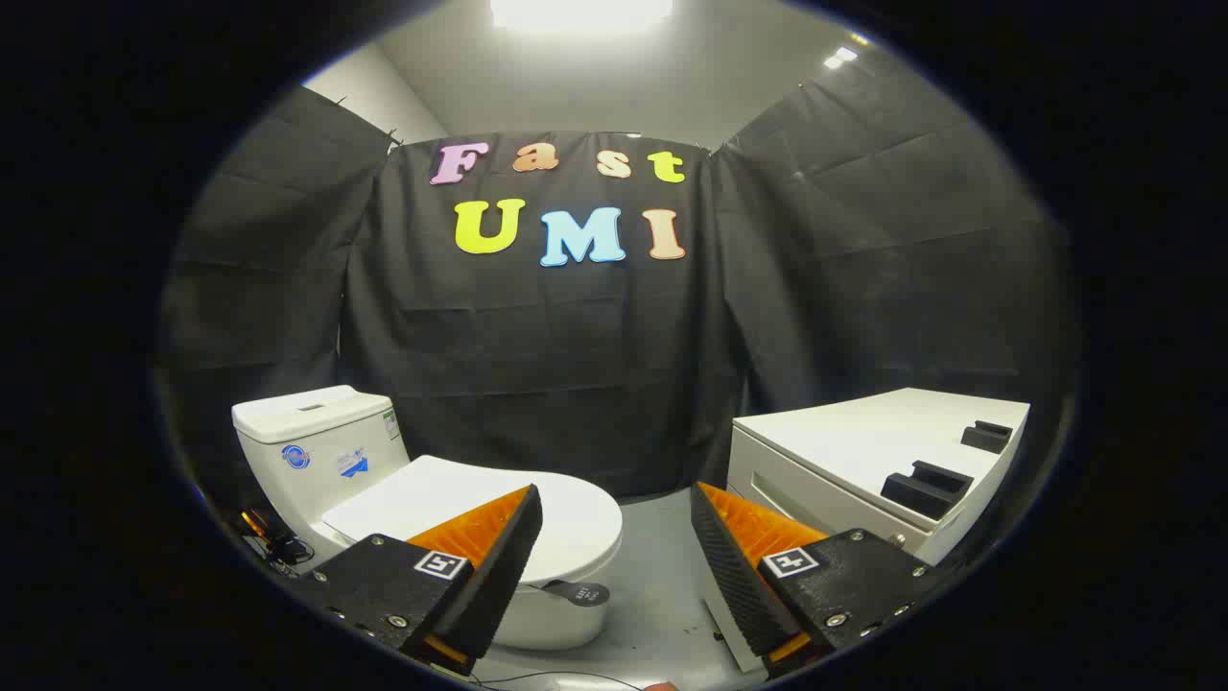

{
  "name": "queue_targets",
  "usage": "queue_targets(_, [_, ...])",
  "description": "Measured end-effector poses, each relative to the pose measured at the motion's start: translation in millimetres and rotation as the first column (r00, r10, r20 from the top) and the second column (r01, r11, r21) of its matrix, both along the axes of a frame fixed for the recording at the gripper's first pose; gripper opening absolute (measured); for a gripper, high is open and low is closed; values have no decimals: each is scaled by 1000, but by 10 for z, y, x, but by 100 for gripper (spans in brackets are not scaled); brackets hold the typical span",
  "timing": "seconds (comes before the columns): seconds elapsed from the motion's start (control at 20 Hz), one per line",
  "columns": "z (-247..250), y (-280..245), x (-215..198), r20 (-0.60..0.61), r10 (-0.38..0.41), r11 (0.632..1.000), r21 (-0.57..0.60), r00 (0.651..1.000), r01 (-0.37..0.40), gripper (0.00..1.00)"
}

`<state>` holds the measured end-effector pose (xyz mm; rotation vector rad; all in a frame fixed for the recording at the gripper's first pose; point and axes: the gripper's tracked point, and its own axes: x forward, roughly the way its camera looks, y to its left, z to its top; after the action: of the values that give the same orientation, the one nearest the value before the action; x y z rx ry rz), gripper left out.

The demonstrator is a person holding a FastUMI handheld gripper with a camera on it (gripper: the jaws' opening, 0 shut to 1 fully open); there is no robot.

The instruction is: Open the toilet lid.

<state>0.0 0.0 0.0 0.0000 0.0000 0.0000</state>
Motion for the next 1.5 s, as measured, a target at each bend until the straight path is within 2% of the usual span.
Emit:
queue_targets(0.85, [5,47,-41,-7,33,999,-2,999,-33,96])
queue_targets(1.2, [7,128,21,-9,93,991,103,996,-91,96])
queue_targets(1.5, [-274,200,214,-110,148,960,256,983,-116,97])
